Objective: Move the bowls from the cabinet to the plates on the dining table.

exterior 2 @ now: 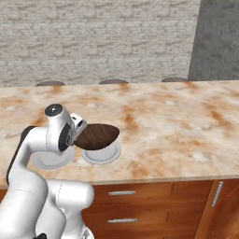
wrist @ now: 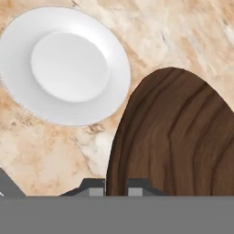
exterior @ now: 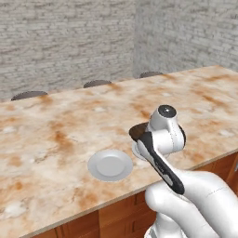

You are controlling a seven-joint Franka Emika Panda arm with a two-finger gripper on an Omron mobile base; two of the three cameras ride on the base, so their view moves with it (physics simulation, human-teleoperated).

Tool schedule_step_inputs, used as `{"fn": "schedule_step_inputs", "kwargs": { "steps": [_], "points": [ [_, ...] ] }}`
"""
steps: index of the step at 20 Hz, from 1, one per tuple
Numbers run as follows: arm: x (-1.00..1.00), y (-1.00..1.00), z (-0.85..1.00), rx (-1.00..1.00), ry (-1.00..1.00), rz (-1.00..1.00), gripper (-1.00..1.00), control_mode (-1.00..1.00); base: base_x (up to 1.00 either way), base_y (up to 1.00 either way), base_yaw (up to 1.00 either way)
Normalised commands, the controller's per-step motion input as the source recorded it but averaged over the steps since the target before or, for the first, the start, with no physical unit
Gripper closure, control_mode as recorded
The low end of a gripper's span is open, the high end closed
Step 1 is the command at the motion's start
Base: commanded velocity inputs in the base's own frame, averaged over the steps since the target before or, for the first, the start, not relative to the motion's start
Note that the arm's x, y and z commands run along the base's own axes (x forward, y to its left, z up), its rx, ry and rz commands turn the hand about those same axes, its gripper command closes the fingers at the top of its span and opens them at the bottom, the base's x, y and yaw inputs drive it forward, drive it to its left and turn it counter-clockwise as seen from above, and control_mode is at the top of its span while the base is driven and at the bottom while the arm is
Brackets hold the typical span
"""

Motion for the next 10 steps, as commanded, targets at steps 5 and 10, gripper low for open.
{"fn": "schedule_step_inputs", "kwargs": {
  "steps": [5, 10],
  "points": [
    [0.32, 0.00, -0.36, -0.03, 0.04, 0.00, 1.00, -1.00, 0.00, 0.00, 0.00],
    [0.25, 0.00, -0.35, -0.03, 0.00, 0.00, 1.00, -1.00, 0.00, 0.00, 0.00]
  ]
}}
